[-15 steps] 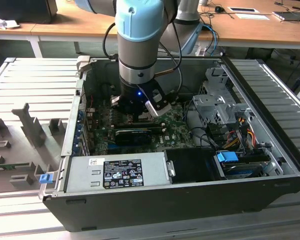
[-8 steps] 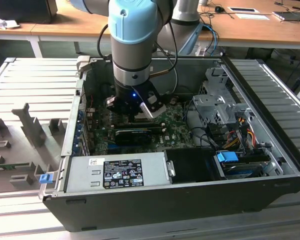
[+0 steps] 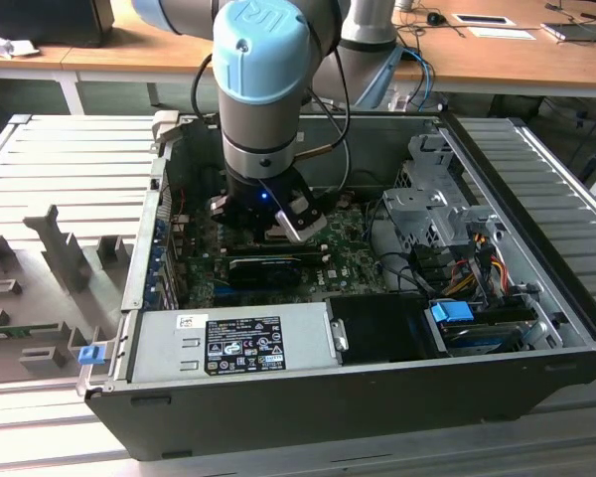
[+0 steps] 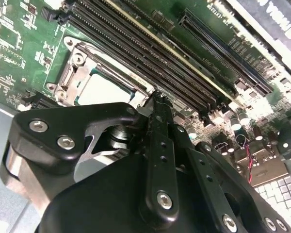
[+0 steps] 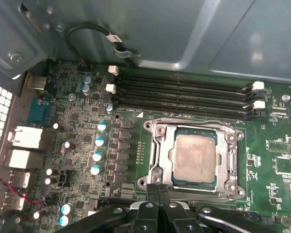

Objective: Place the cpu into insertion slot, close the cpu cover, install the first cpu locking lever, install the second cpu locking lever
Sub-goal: 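Install the second cpu locking lever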

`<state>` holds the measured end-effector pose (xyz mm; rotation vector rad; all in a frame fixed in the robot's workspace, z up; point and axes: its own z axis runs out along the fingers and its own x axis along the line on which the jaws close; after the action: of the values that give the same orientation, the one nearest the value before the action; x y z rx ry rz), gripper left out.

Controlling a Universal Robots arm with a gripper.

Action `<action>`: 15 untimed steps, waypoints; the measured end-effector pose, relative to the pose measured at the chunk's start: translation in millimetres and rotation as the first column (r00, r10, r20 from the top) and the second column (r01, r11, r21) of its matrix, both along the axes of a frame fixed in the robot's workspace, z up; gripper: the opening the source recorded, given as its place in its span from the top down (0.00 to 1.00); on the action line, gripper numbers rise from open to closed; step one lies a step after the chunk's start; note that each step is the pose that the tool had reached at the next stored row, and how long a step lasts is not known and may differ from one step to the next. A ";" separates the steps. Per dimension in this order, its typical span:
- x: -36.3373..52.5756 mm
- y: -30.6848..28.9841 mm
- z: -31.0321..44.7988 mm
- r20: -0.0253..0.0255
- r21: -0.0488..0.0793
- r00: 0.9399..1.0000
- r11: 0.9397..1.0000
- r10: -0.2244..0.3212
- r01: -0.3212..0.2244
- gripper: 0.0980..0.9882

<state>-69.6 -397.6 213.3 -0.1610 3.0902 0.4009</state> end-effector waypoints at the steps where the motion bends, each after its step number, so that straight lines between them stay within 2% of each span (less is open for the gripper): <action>1: -0.1 -1.3 -0.3 0.000 0.005 1.000 1.000 0.000 0.000 0.99; 6: -0.4 -6.6 -0.9 0.000 0.030 1.000 1.000 0.000 0.000 0.99; 7: -0.8 -9.0 -0.9 0.000 0.040 1.000 0.999 0.000 0.000 0.99; 9: -1.5 -14.4 -0.9 0.000 0.045 1.000 0.999 0.000 0.000 0.99; 12: -2.9 -15.2 -2.0 0.000 0.049 1.000 0.999 0.000 0.000 0.99; 15: -4.8 -15.3 -6.8 0.000 0.059 1.000 0.998 0.000 0.000 0.99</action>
<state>-74.4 -412.9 206.4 -0.1594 3.0741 0.4907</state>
